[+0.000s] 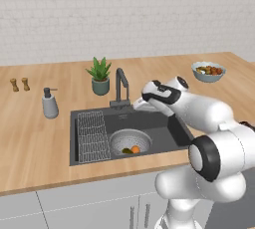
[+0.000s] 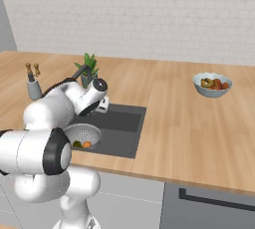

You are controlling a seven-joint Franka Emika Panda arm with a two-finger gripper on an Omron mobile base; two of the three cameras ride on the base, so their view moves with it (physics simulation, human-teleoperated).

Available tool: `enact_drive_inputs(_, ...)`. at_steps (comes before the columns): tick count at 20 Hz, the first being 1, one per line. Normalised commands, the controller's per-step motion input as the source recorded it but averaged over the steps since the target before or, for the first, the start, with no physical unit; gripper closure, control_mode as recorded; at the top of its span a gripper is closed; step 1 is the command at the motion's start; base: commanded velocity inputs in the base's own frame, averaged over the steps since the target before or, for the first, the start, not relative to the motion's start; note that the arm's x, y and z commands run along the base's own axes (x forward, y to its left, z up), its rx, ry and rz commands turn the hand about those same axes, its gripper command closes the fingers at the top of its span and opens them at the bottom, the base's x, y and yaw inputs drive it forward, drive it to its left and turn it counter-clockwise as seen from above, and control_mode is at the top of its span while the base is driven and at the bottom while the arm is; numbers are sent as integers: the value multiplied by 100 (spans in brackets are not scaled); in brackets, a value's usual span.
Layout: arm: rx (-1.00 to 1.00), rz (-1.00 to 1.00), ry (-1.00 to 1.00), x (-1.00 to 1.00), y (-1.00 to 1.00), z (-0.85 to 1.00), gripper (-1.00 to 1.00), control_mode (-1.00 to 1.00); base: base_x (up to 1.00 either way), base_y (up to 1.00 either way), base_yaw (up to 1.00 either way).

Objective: Put the colander in the sink, put the tangerine, kiwi in the colander, and turn on the sink faucet and pour water over the colander.

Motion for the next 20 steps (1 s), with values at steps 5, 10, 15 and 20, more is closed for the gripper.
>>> enact_drive_inputs(5,4,0,0,61,-3,18,-100,-100,0,0,0)
enact_drive_inputs(10,0,0,0,30,0,-1,-100,-100,0,0,0)
enact_drive_inputs(15,1,-2,-1,20,0,-20,-100,-100,0,0,0)
enact_drive_inputs(20,6,-9,-4,27,0,-30,-100,-100,0,0,0)
